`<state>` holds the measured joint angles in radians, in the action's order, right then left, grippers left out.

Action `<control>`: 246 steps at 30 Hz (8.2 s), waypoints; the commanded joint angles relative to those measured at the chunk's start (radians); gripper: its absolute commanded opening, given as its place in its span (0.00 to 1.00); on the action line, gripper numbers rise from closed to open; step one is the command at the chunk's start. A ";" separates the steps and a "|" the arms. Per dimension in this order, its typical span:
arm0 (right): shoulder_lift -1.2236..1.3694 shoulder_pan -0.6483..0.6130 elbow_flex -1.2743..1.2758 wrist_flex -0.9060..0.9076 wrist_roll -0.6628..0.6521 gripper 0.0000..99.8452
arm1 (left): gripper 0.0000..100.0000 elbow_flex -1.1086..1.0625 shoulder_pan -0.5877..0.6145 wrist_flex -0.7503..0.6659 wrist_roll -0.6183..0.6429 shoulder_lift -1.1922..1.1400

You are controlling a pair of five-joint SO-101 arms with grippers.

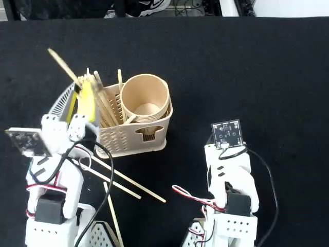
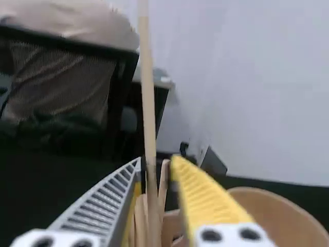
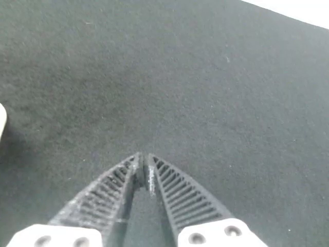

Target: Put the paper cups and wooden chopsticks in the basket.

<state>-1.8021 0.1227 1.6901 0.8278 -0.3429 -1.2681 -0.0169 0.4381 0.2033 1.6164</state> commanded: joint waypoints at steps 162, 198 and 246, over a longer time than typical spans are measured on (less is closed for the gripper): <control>-0.035 -0.006 -0.004 -0.012 -0.009 0.01 | 0.03 1.616 0.367 0.902 0.051 -2.001; -0.035 -0.006 -0.004 -0.012 -0.009 0.01 | 0.26 0.375 0.045 0.330 0.150 -0.164; -0.035 -0.006 -0.004 -0.012 -0.029 0.01 | 0.03 2.531 0.326 1.323 0.080 -2.862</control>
<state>-1.8021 0.1227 1.6901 0.8278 -0.3659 1.1638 0.2977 1.7331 0.3168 -1.1745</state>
